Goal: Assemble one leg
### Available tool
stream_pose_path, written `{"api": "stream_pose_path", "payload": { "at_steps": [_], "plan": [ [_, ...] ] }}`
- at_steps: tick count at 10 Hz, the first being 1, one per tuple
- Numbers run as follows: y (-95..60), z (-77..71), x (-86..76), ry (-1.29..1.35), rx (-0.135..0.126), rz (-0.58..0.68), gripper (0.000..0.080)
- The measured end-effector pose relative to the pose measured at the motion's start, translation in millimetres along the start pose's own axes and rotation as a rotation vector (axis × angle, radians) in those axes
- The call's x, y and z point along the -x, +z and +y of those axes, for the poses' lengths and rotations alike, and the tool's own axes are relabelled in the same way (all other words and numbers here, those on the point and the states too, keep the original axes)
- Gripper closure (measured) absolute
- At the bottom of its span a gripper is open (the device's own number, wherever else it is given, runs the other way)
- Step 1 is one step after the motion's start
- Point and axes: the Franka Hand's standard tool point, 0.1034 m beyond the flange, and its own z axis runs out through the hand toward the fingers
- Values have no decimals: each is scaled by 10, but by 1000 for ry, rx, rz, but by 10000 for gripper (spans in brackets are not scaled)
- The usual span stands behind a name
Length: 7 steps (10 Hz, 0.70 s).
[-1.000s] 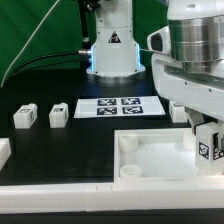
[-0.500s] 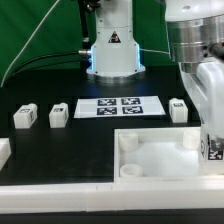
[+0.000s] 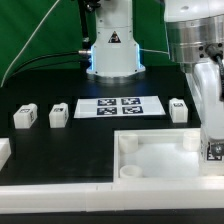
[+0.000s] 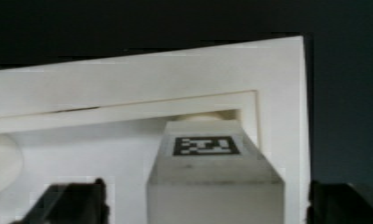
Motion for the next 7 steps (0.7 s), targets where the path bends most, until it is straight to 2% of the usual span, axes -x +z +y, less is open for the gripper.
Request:
{"api": "stream_pose_path", "payload": {
  "at_steps": [1,3,7],
  "plan": [
    [0,0,0,-52,0,0,174],
    [1,-2,-10,-97,0,1,154],
    [1,-1,-16,-572,3,3,151]
  ]
}}
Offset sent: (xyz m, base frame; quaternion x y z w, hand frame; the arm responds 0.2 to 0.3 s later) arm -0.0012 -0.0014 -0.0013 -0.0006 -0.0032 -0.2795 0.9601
